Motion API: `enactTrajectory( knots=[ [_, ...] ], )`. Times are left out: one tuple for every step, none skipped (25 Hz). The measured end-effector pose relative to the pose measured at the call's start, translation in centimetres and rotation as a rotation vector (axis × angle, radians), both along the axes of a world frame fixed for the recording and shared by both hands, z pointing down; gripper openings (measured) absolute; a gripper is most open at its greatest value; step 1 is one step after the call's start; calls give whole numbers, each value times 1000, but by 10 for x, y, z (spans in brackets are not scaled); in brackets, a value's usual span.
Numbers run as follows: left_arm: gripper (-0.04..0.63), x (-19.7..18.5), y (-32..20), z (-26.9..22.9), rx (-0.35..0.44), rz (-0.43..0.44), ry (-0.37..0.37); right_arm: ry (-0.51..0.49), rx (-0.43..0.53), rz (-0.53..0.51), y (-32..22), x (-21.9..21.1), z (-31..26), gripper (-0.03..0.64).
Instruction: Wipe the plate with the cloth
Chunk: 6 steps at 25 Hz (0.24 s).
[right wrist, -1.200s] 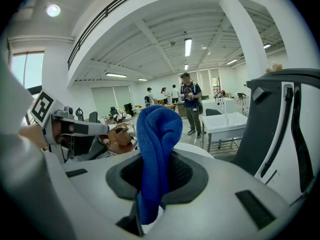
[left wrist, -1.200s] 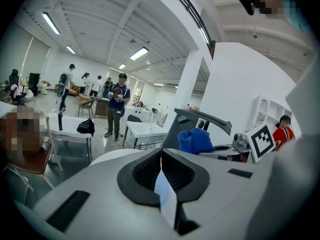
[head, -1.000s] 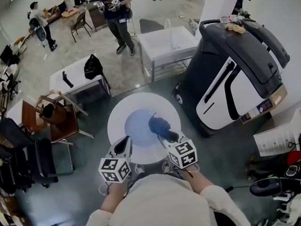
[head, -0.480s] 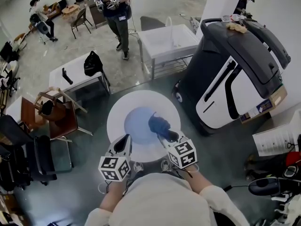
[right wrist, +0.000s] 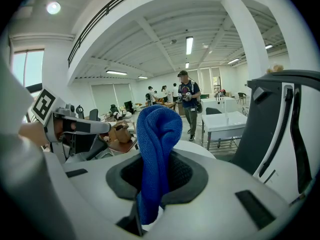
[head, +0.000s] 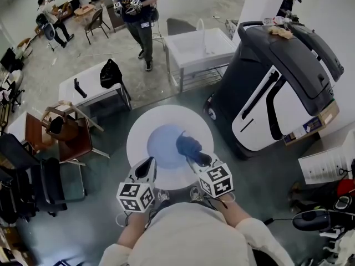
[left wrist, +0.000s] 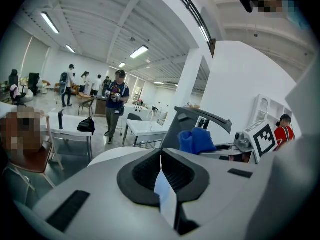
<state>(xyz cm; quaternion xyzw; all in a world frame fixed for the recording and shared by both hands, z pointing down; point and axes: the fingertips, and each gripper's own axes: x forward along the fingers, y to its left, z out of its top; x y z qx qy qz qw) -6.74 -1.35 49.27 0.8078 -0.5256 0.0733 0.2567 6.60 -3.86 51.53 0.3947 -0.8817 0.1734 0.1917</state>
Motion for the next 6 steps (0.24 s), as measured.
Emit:
enactTrajectory(
  knots=[
    [34, 0, 0, 0, 0, 0, 0, 0, 0, -1, 0, 0, 0, 89],
    [34, 1, 0, 0, -1, 0, 0, 0, 0, -1, 0, 1, 0, 89],
    [34, 2, 0, 0, -1, 0, 1, 1, 0, -2, 0, 1, 0, 89],
    [34, 2, 0, 0, -1, -1, 2, 1, 1, -4, -1, 2, -1, 89],
    [34, 3, 0, -1, -2, -1, 3, 2, 1, -5, -1, 2, -1, 89],
    [34, 3, -1, -1, -2, -1, 4, 3, 2, -7, -2, 2, -2, 89]
  ],
)
